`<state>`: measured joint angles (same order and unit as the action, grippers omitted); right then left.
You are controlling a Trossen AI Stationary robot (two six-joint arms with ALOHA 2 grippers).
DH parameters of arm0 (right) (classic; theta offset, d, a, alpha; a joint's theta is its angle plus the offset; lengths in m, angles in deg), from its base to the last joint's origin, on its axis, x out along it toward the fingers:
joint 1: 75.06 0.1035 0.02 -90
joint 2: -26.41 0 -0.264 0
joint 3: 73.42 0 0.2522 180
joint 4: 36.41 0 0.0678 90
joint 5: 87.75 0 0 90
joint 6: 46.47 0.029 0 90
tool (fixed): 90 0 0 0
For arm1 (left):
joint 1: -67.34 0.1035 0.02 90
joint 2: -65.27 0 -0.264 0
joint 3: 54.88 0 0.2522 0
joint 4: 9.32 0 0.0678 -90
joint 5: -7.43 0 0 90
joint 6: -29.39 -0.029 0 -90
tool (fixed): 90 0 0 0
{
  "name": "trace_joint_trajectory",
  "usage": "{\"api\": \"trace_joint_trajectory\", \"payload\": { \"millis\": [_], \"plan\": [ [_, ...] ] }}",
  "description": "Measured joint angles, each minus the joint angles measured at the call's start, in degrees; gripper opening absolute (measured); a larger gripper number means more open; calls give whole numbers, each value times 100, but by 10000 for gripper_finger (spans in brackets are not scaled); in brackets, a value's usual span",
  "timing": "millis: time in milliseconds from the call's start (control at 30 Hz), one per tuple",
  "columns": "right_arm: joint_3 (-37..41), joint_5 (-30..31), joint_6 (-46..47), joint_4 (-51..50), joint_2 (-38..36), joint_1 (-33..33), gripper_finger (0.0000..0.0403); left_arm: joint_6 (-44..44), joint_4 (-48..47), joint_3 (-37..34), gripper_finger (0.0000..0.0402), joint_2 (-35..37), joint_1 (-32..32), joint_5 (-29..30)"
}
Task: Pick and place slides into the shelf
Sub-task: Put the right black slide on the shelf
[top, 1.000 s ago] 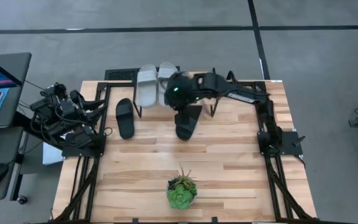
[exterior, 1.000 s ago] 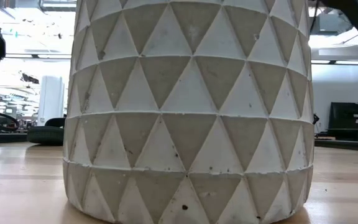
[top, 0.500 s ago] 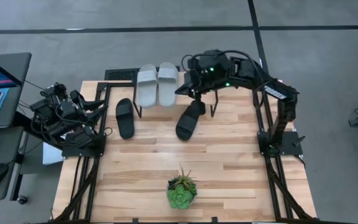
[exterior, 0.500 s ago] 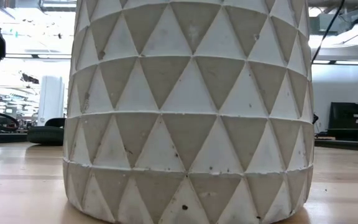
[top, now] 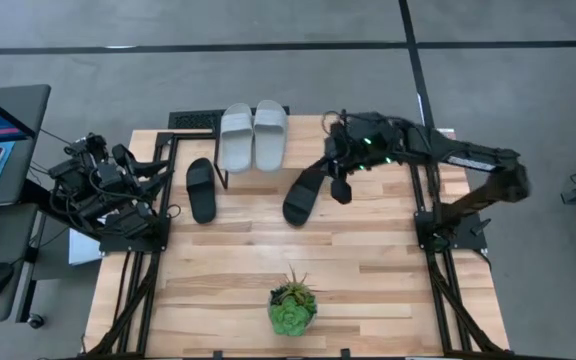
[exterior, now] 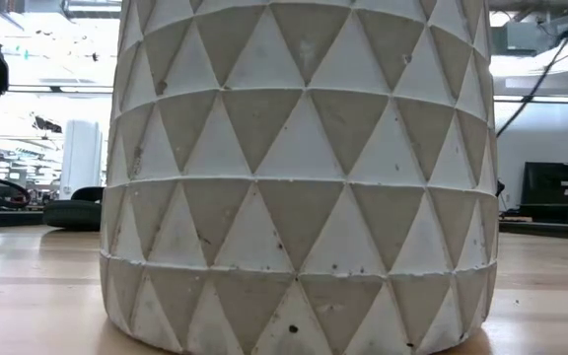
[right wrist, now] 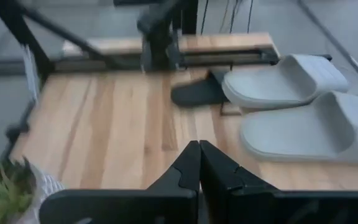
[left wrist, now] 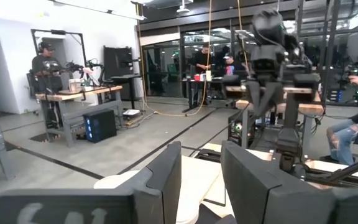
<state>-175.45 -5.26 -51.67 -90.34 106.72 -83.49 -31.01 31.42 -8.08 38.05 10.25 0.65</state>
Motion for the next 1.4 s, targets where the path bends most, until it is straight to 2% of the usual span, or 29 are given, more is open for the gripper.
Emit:
{"api": "trace_joint_trajectory", "payload": {
  "millis": [200,300,400,500,733,967,1067,1200,1400],
  "plan": [
    [2602,272,1320,3350,-1212,294,0,1,4,0,103,0,329,0],
    [3551,755,1923,4682,-1446,583,0,2,4,0,103,0,477,0],
    [4127,1325,2231,5419,-1427,960,0,2,4,0,103,0,575,0],
    [4310,1678,2325,5337,-1186,1339,0,4,4,0,103,0,635,4],
    [4317,1686,2506,5233,-315,1898,0,7,4,0,103,0,671,4],
    [4201,1849,2934,3959,188,1958,0,11,4,0,103,0,669,4],
    [4101,2135,2928,3586,331,1957,0,13,4,0,103,0,669,2],
    [3964,2412,2756,3249,550,1955,0,16,2,0,103,0,667,2],
    [3865,2408,2729,3017,942,1920,0,20,-1,0,103,0,667,4]
  ]
}}
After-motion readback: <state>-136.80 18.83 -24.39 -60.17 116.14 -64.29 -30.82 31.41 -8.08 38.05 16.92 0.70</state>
